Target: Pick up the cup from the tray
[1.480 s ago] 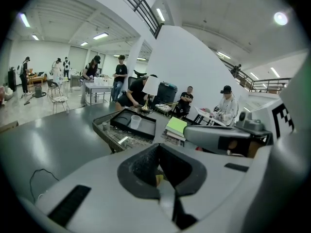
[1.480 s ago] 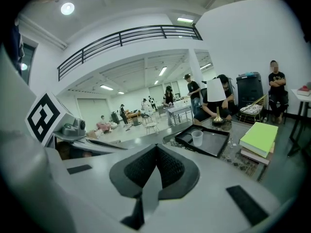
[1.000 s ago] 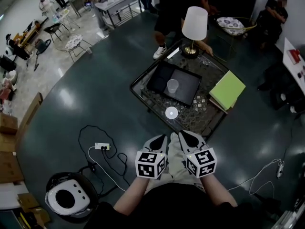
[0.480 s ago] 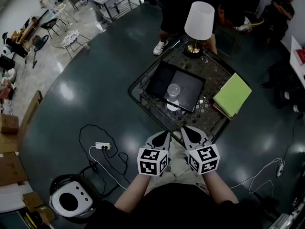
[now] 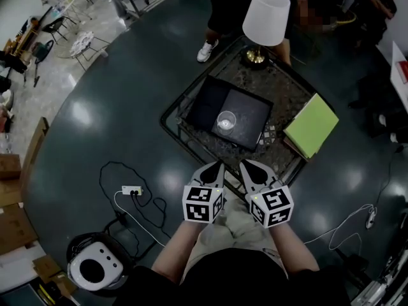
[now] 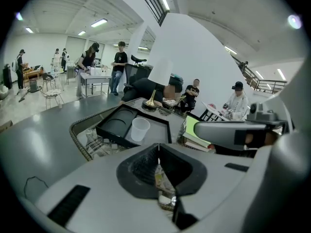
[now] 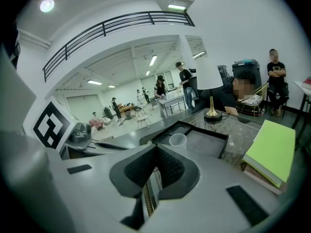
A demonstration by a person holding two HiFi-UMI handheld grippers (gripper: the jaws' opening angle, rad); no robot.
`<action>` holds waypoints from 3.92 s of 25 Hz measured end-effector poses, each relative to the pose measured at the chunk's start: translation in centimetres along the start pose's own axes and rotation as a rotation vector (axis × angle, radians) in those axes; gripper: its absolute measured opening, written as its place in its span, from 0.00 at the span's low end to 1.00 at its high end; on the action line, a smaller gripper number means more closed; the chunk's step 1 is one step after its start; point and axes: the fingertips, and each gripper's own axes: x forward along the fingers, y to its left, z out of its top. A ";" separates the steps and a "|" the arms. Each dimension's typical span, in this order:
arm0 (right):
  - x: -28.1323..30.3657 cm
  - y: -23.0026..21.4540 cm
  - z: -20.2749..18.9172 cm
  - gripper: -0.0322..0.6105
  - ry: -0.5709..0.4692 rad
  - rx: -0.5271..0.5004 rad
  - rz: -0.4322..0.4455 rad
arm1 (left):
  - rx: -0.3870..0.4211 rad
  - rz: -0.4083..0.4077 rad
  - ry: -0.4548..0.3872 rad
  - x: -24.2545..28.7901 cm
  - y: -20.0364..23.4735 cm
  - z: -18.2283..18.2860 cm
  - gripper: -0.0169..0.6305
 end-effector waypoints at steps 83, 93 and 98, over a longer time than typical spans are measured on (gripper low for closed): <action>0.0 -1.0 -2.3 0.07 0.008 0.036 -0.042 | 0.140 0.195 -0.009 5.7 4.0 2.9 0.42; -1.7 0.6 -1.6 0.07 -0.022 0.008 -0.044 | 0.130 0.177 -0.055 0.5 1.9 2.5 0.42; -2.8 1.4 -1.6 0.07 -0.031 -0.004 -0.041 | 0.124 0.170 -0.086 -2.3 0.5 2.4 0.42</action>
